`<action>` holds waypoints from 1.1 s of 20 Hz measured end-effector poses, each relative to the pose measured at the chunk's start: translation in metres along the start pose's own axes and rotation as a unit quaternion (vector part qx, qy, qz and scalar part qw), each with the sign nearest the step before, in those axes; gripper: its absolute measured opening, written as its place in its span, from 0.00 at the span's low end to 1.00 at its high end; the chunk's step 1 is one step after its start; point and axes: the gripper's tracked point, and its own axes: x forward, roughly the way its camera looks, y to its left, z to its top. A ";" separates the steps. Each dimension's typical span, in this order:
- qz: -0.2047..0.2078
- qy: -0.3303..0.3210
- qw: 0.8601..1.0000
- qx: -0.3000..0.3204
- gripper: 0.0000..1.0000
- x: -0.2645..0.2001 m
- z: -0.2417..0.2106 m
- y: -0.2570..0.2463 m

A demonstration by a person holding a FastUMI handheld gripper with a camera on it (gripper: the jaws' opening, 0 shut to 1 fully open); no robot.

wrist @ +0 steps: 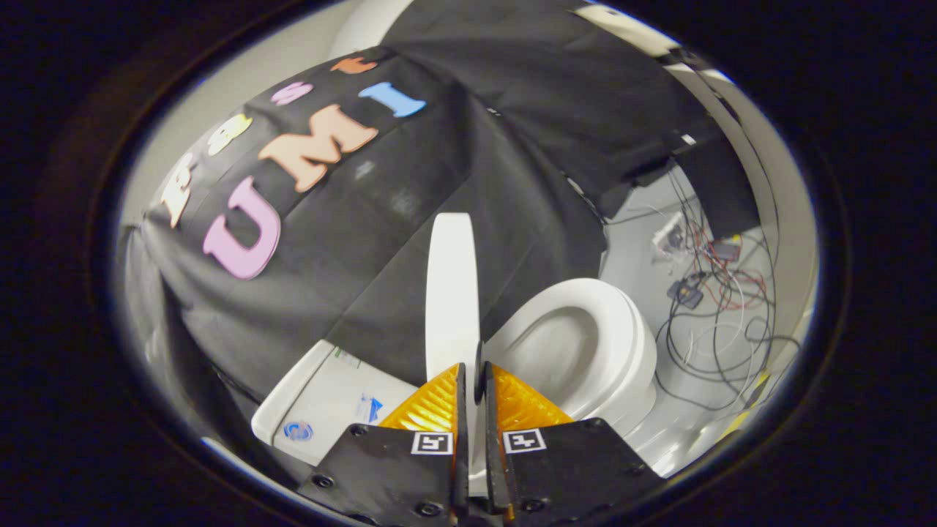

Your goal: Open the toilet lid.

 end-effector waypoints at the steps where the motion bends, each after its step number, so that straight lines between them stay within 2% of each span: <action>1: 0.007 0.004 1.000 -0.025 0.11 -0.001 0.002 0.010; 7: 0.070 0.007 0.988 -0.138 0.11 -0.009 -0.001 0.068; 13: 0.176 0.015 0.949 -0.263 0.15 -0.019 -0.032 0.146; 18: 0.260 0.035 0.919 -0.293 0.17 -0.034 -0.065 0.198; 22: 0.287 0.051 0.907 -0.304 0.14 -0.037 -0.082 0.216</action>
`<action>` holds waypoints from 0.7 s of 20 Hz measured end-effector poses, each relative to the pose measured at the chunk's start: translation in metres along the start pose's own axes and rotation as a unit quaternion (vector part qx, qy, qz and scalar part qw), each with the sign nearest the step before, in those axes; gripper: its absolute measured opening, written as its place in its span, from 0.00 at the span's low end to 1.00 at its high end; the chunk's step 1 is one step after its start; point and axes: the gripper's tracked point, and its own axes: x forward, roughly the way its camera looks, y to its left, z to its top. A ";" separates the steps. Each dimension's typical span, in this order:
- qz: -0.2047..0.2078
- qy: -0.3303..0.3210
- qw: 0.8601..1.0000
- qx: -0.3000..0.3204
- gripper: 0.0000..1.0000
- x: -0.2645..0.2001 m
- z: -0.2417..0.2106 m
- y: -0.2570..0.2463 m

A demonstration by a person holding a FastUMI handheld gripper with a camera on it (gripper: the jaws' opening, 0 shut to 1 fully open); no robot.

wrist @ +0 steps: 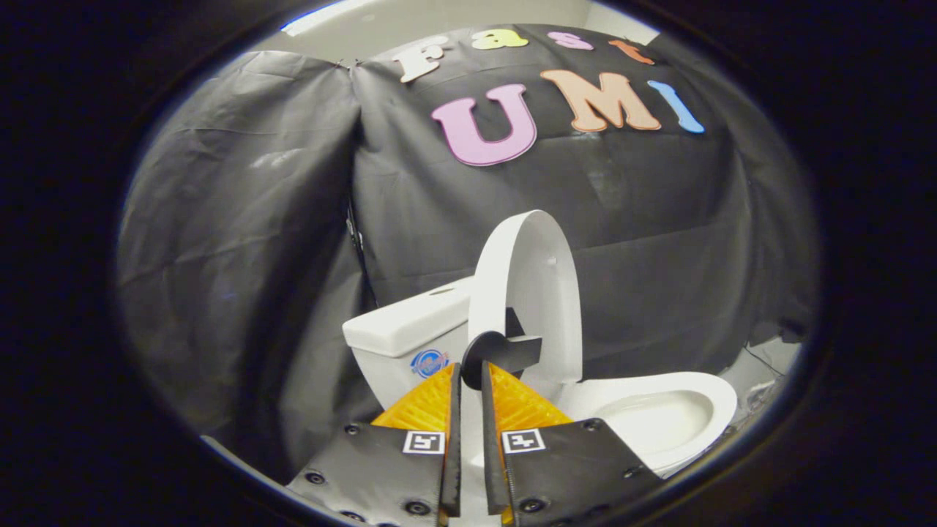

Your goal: Open the toilet lid.

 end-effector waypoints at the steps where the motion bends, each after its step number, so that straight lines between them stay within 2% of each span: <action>1: 0.008 0.003 1.000 -0.003 0.14 0.004 -0.001 0.006; 8: 0.078 0.038 0.995 -0.050 0.11 0.023 -0.013 0.054; 11: 0.132 0.031 0.990 -0.035 0.11 0.024 -0.011 0.085; 14: 0.156 0.044 0.984 -0.075 0.11 0.027 -0.013 0.103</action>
